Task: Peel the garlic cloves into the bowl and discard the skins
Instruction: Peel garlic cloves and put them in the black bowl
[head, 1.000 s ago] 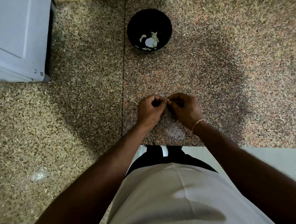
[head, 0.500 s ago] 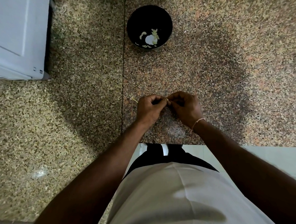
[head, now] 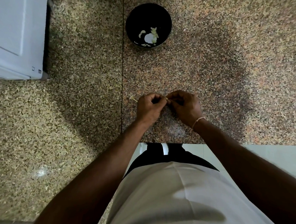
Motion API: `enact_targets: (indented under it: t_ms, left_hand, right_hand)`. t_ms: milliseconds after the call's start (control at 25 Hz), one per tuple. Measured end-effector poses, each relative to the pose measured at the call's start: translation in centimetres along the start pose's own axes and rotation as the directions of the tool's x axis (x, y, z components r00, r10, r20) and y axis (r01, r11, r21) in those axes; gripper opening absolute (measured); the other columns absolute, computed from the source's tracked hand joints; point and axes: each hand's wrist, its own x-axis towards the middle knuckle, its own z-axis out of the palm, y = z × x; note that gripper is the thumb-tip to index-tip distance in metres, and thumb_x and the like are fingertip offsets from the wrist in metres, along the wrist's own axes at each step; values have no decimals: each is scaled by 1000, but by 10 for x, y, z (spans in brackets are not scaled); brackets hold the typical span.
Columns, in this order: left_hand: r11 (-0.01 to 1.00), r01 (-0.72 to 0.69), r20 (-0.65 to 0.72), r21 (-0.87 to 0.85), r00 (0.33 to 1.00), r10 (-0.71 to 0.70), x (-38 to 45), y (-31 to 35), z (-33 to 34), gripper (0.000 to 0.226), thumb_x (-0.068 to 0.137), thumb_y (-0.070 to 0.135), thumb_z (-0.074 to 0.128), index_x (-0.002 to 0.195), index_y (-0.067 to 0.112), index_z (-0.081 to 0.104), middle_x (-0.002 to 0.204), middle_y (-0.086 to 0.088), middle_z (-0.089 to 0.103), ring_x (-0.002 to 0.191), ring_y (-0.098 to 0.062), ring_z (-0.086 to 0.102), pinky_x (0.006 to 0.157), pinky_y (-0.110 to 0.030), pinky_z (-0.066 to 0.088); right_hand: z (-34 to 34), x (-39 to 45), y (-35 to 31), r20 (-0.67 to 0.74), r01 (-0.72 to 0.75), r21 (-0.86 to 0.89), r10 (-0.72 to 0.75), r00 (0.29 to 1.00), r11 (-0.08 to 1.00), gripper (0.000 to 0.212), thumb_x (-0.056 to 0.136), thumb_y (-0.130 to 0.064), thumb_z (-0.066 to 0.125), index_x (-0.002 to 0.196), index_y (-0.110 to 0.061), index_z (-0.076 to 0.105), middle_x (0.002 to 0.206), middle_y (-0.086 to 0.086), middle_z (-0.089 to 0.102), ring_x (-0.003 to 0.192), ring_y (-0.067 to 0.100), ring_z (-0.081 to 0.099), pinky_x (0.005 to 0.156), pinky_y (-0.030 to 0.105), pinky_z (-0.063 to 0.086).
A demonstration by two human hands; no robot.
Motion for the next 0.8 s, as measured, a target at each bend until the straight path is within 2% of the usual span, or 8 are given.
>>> enact_targets:
  t_ms: [240,440,600,720,800]
  left_hand:
    - [1000,-3,11,-20,1000,3,1,-4,-2,11,91,25,76,90,14,77,86,-7,78,76,-24,70,75,-56,63]
    - [1000,-19,5,-23,1000,19,1,-3,-2,9,90,27,76,87,19,77,81,-3,77,72,-18,68,72,-51,63]
    - [999,-35,8,-33,999,35,-1,-3,-3,7,90,24,76,85,20,77,78,-3,76,70,-16,68,70,-50,63]
    - [996,-11,1,-85,1000,11,-3,-2,-4,7,90,22,75,84,18,76,79,-11,76,68,-20,69,67,-49,63]
    - [996,-4,-10,-91,1000,3,-3,-1,-4,7,89,20,74,84,15,76,79,-15,75,67,-23,69,65,-48,62]
  right_hand:
    - [-1,-1,-2,1,-4,-11,4,1000,1000,12,92,-21,77,104,-22,77,87,-14,75,72,-7,67,60,10,50]
    - [-3,-1,-6,-7,-15,-26,15,1000,1000,19,92,-19,77,109,-24,77,90,-11,76,72,-6,67,61,14,51]
    - [-2,-3,-7,-1,-25,4,25,1000,1000,16,92,-20,77,108,-21,79,88,-7,78,74,5,72,66,28,60]
    - [-2,-2,-5,-22,-83,60,84,996,995,12,92,-18,76,104,-20,78,85,-4,78,75,14,75,68,42,65]
    - [-2,-2,-3,-28,-99,80,102,994,992,12,92,-18,76,104,-22,77,84,-4,78,75,17,75,68,46,64]
